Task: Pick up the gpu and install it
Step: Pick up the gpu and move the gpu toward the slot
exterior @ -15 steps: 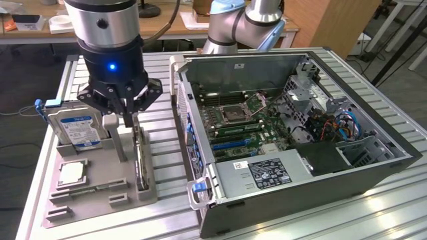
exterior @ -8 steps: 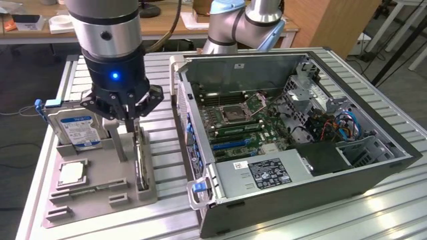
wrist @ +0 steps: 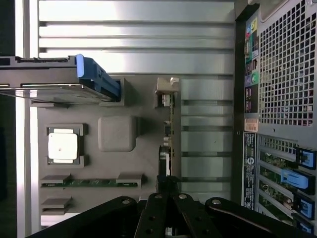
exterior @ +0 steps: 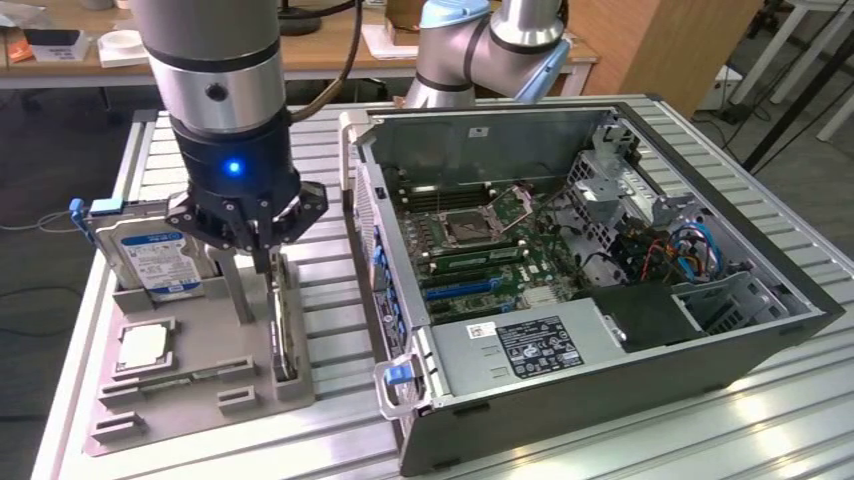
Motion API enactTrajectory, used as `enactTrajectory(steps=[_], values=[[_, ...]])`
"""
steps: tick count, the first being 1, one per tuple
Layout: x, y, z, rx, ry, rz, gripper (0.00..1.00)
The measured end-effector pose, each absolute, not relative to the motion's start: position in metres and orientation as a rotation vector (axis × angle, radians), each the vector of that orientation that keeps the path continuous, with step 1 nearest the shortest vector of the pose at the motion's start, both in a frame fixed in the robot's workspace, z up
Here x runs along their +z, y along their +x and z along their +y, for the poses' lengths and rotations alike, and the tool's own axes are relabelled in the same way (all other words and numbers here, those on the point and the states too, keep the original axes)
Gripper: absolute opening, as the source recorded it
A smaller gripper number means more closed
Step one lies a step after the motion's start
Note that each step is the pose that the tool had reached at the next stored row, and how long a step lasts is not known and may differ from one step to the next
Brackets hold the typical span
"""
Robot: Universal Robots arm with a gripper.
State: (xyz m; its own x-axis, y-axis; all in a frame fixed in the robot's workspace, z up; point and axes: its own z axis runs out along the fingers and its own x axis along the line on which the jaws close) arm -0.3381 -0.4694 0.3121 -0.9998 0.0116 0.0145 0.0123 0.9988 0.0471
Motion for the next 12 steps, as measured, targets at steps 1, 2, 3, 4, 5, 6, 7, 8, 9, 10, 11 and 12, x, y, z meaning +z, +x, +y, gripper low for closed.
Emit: enactTrajectory(steps=[1, 2, 3, 4, 5, 6, 7, 8, 9, 10, 11, 12], values=[[0.311, -0.338, -0.469, -0.074, -0.019, -3.127, 0.11], [0.309, -0.339, -0.469, -0.074, -0.019, -3.127, 0.11], [0.307, -0.339, -0.469, -0.074, -0.019, -3.127, 0.11], [0.306, -0.339, -0.469, -0.074, -0.019, -3.127, 0.11], [0.304, -0.339, -0.469, -0.074, -0.019, -3.127, 0.11], [0.303, -0.339, -0.469, -0.074, -0.019, -3.127, 0.11], [0.302, -0.339, -0.470, -0.074, -0.019, -3.127, 0.11], [0.301, -0.339, -0.470, -0.074, -0.019, -3.127, 0.11], [0.300, -0.339, -0.470, -0.074, -0.019, -3.127, 0.11], [0.299, -0.339, -0.470, -0.074, -0.019, -3.127, 0.11], [0.298, -0.339, -0.471, -0.074, -0.019, -3.127, 0.11], [0.297, -0.339, -0.471, -0.074, -0.020, -3.127, 0.11]])
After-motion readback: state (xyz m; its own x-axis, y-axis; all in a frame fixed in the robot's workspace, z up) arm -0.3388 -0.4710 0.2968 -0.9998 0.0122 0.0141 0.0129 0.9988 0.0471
